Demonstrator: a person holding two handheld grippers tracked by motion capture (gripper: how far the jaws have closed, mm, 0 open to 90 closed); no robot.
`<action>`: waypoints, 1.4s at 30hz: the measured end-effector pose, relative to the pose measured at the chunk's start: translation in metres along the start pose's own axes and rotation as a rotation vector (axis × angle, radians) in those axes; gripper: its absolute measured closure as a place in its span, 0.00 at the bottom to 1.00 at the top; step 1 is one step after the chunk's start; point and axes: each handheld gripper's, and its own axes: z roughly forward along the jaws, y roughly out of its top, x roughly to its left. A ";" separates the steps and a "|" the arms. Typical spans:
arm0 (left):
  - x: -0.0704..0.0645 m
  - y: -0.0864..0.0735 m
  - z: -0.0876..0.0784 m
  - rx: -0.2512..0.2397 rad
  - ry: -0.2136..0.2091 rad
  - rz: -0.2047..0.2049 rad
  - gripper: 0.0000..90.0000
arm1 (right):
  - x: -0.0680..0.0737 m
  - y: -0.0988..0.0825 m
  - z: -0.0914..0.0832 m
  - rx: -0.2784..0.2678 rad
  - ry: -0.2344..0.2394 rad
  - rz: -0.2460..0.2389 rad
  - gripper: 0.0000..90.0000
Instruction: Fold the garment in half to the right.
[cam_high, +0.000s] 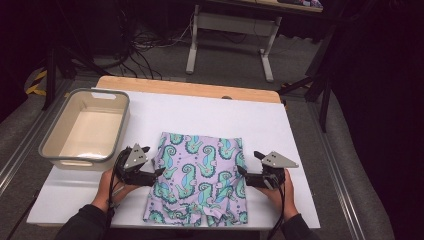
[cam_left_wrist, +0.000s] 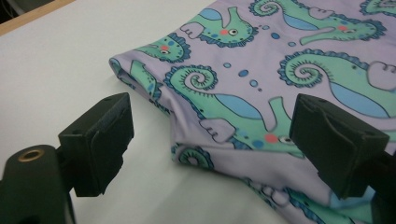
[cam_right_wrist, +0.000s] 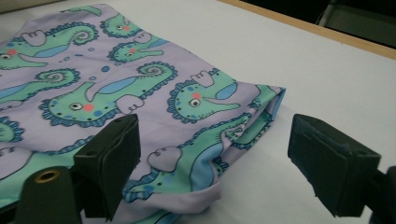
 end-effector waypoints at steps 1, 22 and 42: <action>0.002 0.003 0.003 -0.002 0.002 0.003 0.16 | -0.003 0.002 0.003 0.004 0.001 0.004 0.22; 0.066 0.036 0.080 0.124 0.080 -0.188 0.23 | -0.051 0.034 0.092 0.221 -0.043 0.137 0.35; 0.060 0.042 0.082 0.235 -0.027 -0.187 0.96 | -0.043 0.038 0.098 0.322 0.012 0.075 0.95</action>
